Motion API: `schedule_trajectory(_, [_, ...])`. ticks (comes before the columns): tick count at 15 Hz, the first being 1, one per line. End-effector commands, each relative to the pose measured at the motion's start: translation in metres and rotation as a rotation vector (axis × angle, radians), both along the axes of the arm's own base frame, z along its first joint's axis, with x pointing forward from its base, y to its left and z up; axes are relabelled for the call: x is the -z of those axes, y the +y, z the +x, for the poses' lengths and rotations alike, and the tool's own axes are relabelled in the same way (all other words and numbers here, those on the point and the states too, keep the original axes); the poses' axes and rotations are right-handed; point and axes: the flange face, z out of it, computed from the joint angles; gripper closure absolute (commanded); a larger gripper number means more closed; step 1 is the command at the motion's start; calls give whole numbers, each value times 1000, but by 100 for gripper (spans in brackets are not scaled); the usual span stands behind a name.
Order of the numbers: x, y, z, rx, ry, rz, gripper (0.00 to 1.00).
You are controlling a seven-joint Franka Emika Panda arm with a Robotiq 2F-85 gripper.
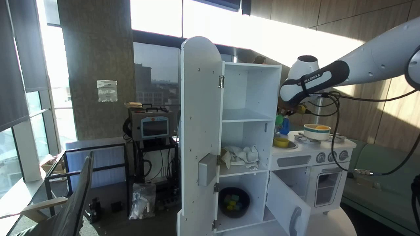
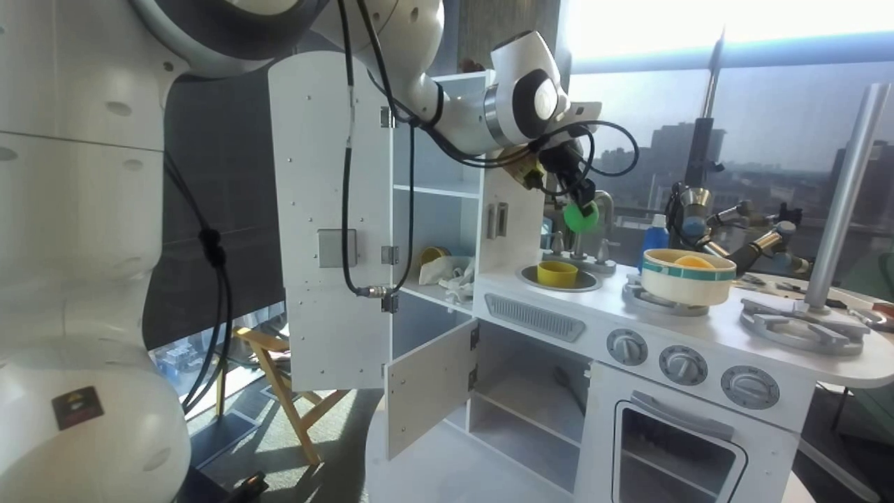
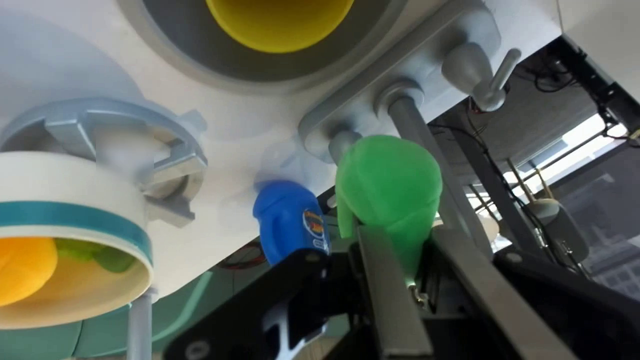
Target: Remove the object from the shelf
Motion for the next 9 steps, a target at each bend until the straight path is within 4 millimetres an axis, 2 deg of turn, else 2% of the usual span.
schedule_trajectory(1, [-3, -9, -11, -67, 64, 111, 92])
schedule_trajectory(5, [4, -34, -26, -24, 183, 154, 92])
schedule_trajectory(9, [12, -32, -28, -58, 255, 154, 92])
